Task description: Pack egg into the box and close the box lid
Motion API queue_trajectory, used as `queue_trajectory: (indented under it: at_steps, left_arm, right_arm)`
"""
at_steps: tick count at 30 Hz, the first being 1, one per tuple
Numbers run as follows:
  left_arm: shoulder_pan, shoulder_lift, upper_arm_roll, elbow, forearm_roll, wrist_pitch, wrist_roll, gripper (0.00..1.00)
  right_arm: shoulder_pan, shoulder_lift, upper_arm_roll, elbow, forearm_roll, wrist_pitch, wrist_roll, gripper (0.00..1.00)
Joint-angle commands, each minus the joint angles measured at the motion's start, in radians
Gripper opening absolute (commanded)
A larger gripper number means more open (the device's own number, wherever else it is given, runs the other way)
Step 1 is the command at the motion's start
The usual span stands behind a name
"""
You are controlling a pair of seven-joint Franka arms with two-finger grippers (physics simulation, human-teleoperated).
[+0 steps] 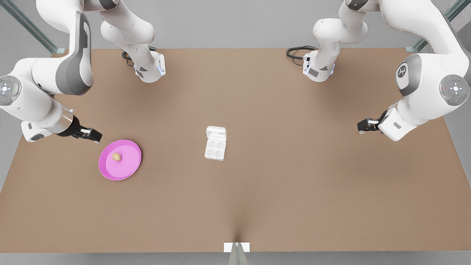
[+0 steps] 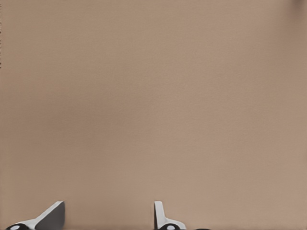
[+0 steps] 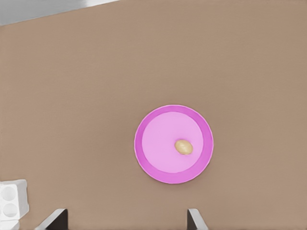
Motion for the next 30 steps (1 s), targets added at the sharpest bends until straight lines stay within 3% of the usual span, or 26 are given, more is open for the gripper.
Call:
queue_trajectory:
  at_steps: [1, 5, 7, 8, 9, 12, 16, 17, 20, 25, 27, 30]
  left_arm:
    - [0.000, 0.001, 0.000, 0.000, 0.001, -0.001, 0.000, 1.00]
    - [0.001, 0.020, 0.002, -0.002, 0.008, -0.011, -0.003, 1.00]
    - [0.001, 0.021, 0.005, -0.011, 0.011, -0.014, 0.002, 1.00]
    - [0.001, 0.024, 0.005, -0.012, 0.009, -0.014, -0.001, 1.00]
    - [0.001, 0.038, 0.005, -0.012, 0.011, -0.014, -0.001, 1.00]
    - [0.001, 0.044, 0.002, -0.014, 0.005, -0.016, 0.011, 1.00]
    - [0.001, 0.041, 0.002, -0.014, 0.000, -0.036, 0.011, 1.00]
    - [0.000, 0.041, 0.002, -0.014, 0.000, -0.040, 0.008, 1.00]
    - [0.001, 0.044, 0.002, -0.014, 0.000, -0.042, 0.008, 1.00]
    - [0.001, 0.054, 0.002, -0.015, 0.000, -0.050, 0.003, 1.00]
    - [0.000, 0.081, -0.001, -0.014, -0.002, -0.056, 0.000, 1.00]
    - [0.000, 0.089, -0.001, -0.009, -0.002, -0.056, 0.002, 1.00]
  right_arm:
    - [0.000, 0.008, 0.000, 0.016, 0.000, 0.001, 0.004, 1.00]
    - [0.009, 0.083, 0.003, 0.016, -0.004, 0.040, -0.049, 1.00]
    - [0.006, -0.024, 0.002, -0.195, -0.003, 0.241, -0.124, 1.00]
    - [-0.008, -0.141, -0.009, -0.416, 0.002, 0.410, -0.210, 1.00]
    - [-0.012, -0.185, -0.020, -0.513, 0.040, 0.487, -0.261, 1.00]
    - [-0.016, -0.167, -0.063, -0.719, 0.253, 0.869, -0.614, 1.00]
    - [-0.014, -0.081, -0.064, -0.851, 1.084, 1.102, -1.573, 1.00]
    - [-0.012, -0.040, -0.064, -0.848, 1.376, 1.101, -1.900, 1.00]
    - [-0.031, 0.043, -0.075, -0.854, 1.744, 0.953, -2.411, 1.00]
    - [-0.091, 0.173, -0.227, -0.855, 1.829, 0.751, -2.645, 1.00]
    - [-0.157, 0.272, -0.227, -0.814, 1.827, 0.631, -2.740, 1.00]
    - [-0.170, 0.310, -0.226, -0.777, 1.821, 0.619, -2.757, 1.00]
